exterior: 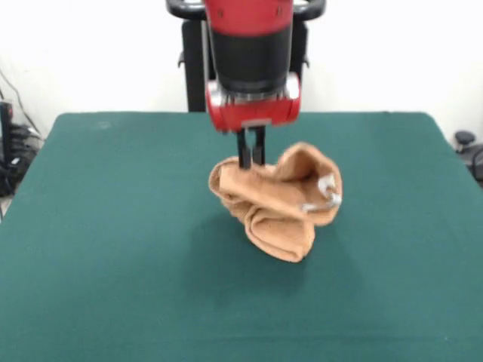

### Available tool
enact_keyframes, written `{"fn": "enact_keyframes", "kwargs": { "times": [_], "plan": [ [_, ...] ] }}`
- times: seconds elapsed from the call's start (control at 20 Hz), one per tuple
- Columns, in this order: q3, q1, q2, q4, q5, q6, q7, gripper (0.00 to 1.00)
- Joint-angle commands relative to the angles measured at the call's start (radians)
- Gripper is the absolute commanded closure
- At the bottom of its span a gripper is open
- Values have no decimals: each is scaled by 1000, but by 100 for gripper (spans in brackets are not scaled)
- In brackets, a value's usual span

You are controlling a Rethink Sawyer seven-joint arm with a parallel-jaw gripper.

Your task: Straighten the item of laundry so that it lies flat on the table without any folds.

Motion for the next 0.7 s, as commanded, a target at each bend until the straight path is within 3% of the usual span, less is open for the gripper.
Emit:
{"fn": "enact_keyframes", "kwargs": {
  "times": [0.05, 0.7],
  "plan": [
    [106, 39, -122, 53, 76, 212, -53, 100],
    [100, 41, -120, 36, 93, 227, -52, 100]
  ]
}}
